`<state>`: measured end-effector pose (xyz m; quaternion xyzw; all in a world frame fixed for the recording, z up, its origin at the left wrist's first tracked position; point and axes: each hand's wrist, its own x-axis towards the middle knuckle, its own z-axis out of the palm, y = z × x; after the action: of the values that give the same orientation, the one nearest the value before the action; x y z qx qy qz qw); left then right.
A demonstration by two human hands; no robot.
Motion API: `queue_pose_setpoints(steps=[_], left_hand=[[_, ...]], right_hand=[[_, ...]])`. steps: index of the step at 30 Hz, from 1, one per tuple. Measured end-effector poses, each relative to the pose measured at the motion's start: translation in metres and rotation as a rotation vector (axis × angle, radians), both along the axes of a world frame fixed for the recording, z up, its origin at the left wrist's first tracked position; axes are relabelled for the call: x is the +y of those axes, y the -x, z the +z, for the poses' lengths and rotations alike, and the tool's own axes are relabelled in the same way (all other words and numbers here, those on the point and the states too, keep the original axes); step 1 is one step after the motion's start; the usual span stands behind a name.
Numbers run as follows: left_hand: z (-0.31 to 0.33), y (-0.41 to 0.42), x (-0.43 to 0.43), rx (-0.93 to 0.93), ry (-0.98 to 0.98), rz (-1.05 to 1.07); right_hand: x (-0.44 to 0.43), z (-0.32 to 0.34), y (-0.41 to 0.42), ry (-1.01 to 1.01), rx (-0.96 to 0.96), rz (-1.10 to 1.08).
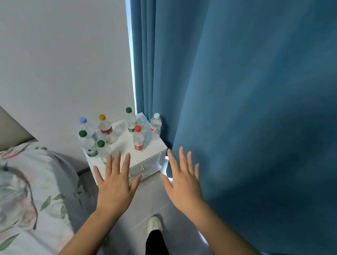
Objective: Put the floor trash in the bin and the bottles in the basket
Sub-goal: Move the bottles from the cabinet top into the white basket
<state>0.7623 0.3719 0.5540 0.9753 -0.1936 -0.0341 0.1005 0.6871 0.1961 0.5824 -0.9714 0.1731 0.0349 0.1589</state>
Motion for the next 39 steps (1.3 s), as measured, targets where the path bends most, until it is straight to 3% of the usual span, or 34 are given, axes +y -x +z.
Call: queue_pose_setpoints(steps=[10, 19, 29, 39], left_hand=[[-0.047, -0.118, 0.003, 0.110, -0.093, 0.204], [-0.077, -0.208, 0.013, 0.271, -0.190, 0.231], [-0.105, -0.279, 0.032, 0.416, -0.273, 0.166], [-0.132, -0.309, 0.049, 0.409, -0.214, -0.042]], right_hand=[[-0.017, -0.047, -0.170, 0.009, 0.167, 0.191], [-0.021, -0.090, -0.256, 0.002, 0.323, 0.117], [0.006, -0.115, -0.323, 0.001, 0.434, 0.011], [0.020, -0.132, -0.355, 0.059, 0.481, -0.016]])
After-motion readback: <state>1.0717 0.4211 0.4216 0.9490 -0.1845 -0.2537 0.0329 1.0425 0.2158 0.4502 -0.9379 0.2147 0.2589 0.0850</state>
